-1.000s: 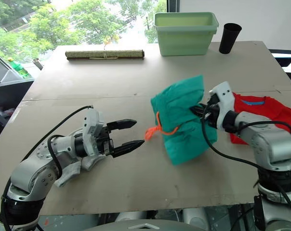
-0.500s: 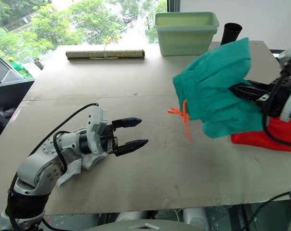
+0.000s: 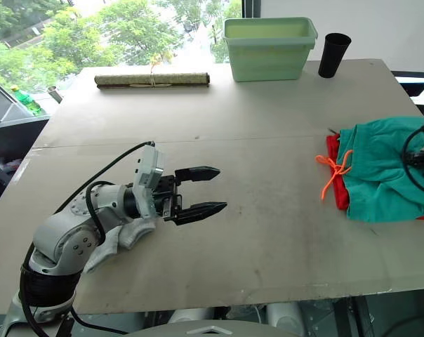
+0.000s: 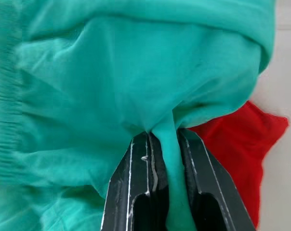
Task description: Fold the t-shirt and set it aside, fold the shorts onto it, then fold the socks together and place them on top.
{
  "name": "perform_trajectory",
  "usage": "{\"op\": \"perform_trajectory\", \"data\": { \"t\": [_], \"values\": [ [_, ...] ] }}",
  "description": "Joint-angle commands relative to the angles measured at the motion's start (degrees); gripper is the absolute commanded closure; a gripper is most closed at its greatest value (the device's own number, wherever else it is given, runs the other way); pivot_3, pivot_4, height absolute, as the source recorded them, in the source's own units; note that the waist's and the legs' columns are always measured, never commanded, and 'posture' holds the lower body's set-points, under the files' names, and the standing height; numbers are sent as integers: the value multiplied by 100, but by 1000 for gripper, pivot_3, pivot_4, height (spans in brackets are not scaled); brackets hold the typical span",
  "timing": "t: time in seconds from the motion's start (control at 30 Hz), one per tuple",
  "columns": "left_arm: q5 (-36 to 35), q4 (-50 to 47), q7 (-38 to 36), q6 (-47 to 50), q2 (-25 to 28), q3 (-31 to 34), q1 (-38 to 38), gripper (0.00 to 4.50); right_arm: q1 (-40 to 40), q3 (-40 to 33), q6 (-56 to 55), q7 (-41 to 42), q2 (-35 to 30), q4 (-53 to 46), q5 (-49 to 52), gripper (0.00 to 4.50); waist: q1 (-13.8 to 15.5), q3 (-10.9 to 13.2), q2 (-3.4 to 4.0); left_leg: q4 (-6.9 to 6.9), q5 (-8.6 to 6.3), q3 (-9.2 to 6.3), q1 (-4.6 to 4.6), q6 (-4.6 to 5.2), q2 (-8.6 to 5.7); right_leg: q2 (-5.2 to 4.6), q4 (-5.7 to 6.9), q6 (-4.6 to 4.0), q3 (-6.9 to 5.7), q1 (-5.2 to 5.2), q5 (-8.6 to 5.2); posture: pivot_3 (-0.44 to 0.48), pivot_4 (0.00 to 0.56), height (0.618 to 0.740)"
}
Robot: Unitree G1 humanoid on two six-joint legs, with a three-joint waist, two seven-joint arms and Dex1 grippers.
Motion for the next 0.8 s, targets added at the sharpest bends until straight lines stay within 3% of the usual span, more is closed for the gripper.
{"op": "perform_trajectory", "data": {
  "t": [0.03,0.17,0.23,0.27,0.37,0.47,0.53,0.67,0.8],
  "values": [
    [-179,-195,-14,59,-31,-9,-255,0,-143,84,-933,66,-58,715,-563,3328,23,5,10,3,0,-3,-6,0,0,0,-1,0,-5,-1,0,0,150,740],
    [-271,-178,-95,127,-62,-85,-440,0,397,-289,-1290,-2,-291,262,-746,1369,49,5,28,42,0,-9,-36,0,0,-2,2,0,-20,-9,0,0,150,740],
    [-338,-164,-158,177,-87,-152,-530,0,1071,-955,-1322,-32,-382,-630,-666,295,80,4,31,44,0,-12,-38,0,0,-2,1,1,-22,-9,0,0,150,740],
    [-351,-163,-197,192,-83,-187,-556,0,1423,-1335,-1354,1,-367,-1101,-619,83,101,3,32,45,0,-15,-39,0,0,-2,2,1,-25,-8,0,0,150,740],
    [-328,-97,-257,202,-95,-228,-610,0,2192,-2272,-1564,70,-126,-2238,-544,83,118,3,33,46,0,-13,-35,0,0,2,5,3,-19,-5,2,0,150,740],
    [-302,188,-111,213,-226,-137,-682,0,2631,-3447,-1603,135,715,-3949,280,83,130,3,32,51,0,-20,-33,0,2,7,6,14,-23,-1,8,0,150,740],
    [-323,349,103,297,-307,-4,-715,0,2680,-3528,-1540,143,1237,-4759,875,83,117,3,31,52,-1,-23,-29,0,4,13,8,18,-19,2,11,0,150,740],
    [-395,395,308,533,-12,495,-390,0,2606,-2402,-1439,235,2013,-6237,2045,83,93,4,29,53,0,-22,-25,0,4,14,9,22,-14,3,14,0,150,740],
    [-397,190,228,594,565,1116,305,0,2413,-1053,-1519,403,2290,-6868,2301,83,-11,6,33,41,0,-28,-26,0,9,14,4,22,-18,-5,13,0,150,740]
  ]
}}
